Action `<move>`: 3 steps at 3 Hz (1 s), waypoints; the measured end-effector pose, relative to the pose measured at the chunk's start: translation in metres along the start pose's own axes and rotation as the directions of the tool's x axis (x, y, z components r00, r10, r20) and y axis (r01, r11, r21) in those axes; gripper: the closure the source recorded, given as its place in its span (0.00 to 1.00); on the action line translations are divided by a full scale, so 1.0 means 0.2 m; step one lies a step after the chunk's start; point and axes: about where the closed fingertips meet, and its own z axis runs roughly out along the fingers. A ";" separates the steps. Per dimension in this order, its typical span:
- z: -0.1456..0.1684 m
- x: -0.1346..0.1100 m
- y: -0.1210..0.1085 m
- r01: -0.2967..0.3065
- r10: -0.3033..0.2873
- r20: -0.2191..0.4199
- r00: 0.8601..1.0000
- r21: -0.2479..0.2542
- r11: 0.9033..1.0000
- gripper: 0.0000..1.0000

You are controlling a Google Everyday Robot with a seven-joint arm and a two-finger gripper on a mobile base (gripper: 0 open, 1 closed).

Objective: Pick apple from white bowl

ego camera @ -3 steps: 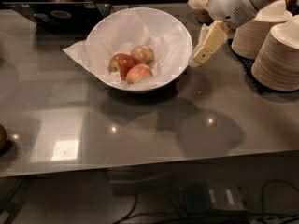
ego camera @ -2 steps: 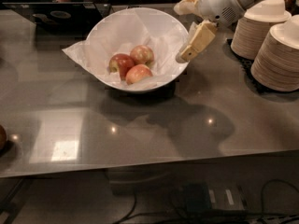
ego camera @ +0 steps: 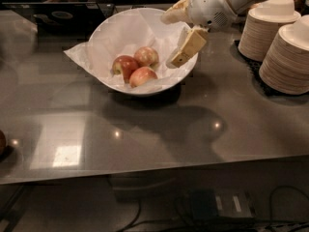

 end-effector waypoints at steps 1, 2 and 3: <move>0.09 -0.05 0.03 0.028 -0.027 0.015 1.000 -0.047 0.999 0.20; 0.17 -0.06 0.03 0.045 -0.044 0.015 0.999 -0.074 0.996 0.21; 0.21 -0.07 0.00 0.054 -0.054 0.009 0.999 -0.084 0.995 0.25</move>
Offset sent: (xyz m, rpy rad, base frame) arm 0.0024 0.0427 -0.0229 -0.0263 0.0277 0.1137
